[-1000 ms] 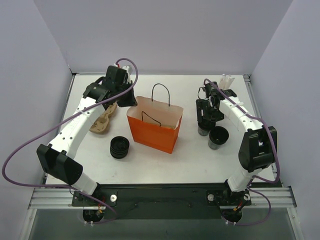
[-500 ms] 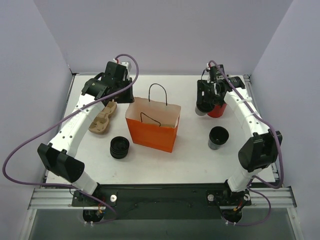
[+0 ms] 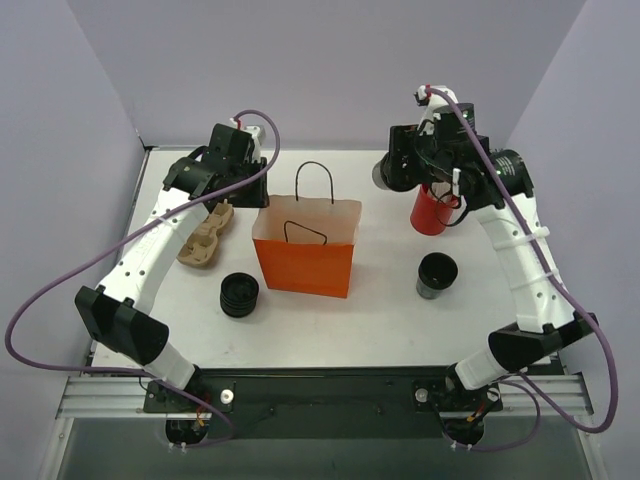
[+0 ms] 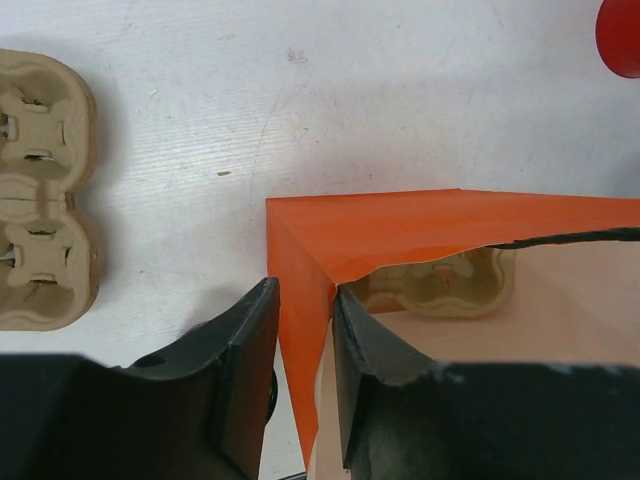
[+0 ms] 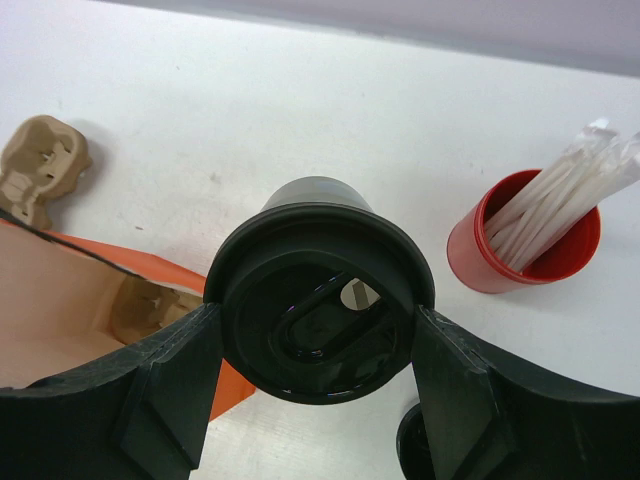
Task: Pack the takeout coffee
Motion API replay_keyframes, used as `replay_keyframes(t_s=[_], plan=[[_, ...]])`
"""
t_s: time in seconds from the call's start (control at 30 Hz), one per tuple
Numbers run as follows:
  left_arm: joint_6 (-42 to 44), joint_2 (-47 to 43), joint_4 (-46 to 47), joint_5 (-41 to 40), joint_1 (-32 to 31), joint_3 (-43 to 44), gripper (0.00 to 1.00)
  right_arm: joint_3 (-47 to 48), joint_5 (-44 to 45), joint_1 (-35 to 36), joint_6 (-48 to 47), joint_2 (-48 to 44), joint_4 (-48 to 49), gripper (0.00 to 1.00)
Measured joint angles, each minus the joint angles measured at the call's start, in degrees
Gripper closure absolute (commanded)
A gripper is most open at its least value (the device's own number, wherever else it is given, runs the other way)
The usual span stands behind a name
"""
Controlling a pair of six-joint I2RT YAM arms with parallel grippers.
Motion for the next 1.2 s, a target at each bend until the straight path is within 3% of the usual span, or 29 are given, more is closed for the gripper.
replay_keyframes(t_s=[0.03, 0.1, 0.17, 0.5, 0.7, 1.2], plan=[[-0.02, 0.00, 0.04, 0.24, 0.00, 0.00, 0.71, 0.74, 0.13, 0.57, -0.42, -0.92, -0.07, 0.49], [-0.07, 0.00, 0.07, 0.68, 0.00, 0.00, 0.92, 2.27, 0.24, 1.29, -1.27, -2.36, -0.37, 0.49], [-0.35, 0.00, 0.11, 1.42, 0.00, 0.00, 1.00, 3.39, 0.17, 1.81, -2.03, -3.41, -0.39, 0.49], [-4.13, 0.83, 0.81, 5.88, 0.02, 2.43, 1.00, 4.37, -8.87, 6.38, -7.32, -5.68, 0.94, 0.50], [-7.50, 2.64, 6.38, 6.95, 0.02, 4.81, 1.00, 3.06, -14.91, 11.08, -12.44, -8.81, 3.63, 0.50], [-10.27, 3.96, 13.84, 7.74, 0.02, 1.53, 1.00, 0.24, -15.54, 21.24, -21.86, -10.32, 5.11, 0.49]])
